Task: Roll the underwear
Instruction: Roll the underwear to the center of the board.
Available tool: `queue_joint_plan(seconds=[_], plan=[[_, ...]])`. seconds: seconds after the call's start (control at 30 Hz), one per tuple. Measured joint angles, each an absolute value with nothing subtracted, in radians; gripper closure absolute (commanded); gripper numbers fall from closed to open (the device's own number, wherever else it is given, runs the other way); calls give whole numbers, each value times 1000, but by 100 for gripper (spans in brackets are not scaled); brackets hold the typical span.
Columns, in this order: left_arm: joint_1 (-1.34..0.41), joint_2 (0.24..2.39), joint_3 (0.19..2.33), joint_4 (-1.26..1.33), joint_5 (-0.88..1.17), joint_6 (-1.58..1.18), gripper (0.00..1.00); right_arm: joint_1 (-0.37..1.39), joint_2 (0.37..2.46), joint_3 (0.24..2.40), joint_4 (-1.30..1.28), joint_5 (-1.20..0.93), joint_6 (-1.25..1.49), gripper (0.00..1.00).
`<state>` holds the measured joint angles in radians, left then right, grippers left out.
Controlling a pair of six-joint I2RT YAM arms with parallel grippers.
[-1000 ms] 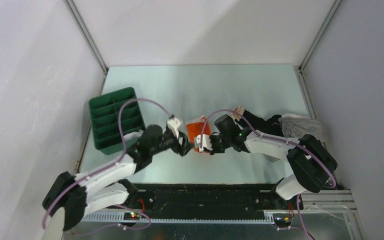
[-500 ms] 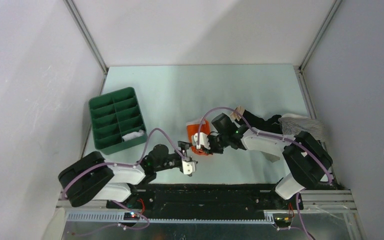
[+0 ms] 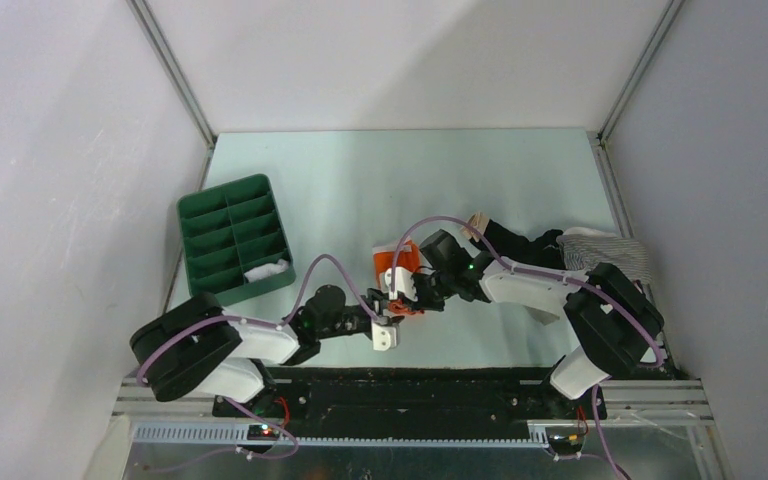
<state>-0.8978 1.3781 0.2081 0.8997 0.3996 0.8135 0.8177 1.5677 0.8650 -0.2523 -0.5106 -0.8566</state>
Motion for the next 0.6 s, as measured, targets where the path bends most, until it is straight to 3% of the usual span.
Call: queue_joint_plan(seconds=[0.1,0.33,0.53,0.6], plan=[[-902,1378,208,874,395,813,39,819,1568,865,-252,-508,-852,100],[-911,1378,208,849,359,807,42,819,1567,865,-252,-504,-843,100],[-914,1401,208,850,318,785,59,819,1567,865,-253,-504,-842,100],[-914,1417,208,850,314,783,60,819,1567,865,-253,-503,-842,100]])
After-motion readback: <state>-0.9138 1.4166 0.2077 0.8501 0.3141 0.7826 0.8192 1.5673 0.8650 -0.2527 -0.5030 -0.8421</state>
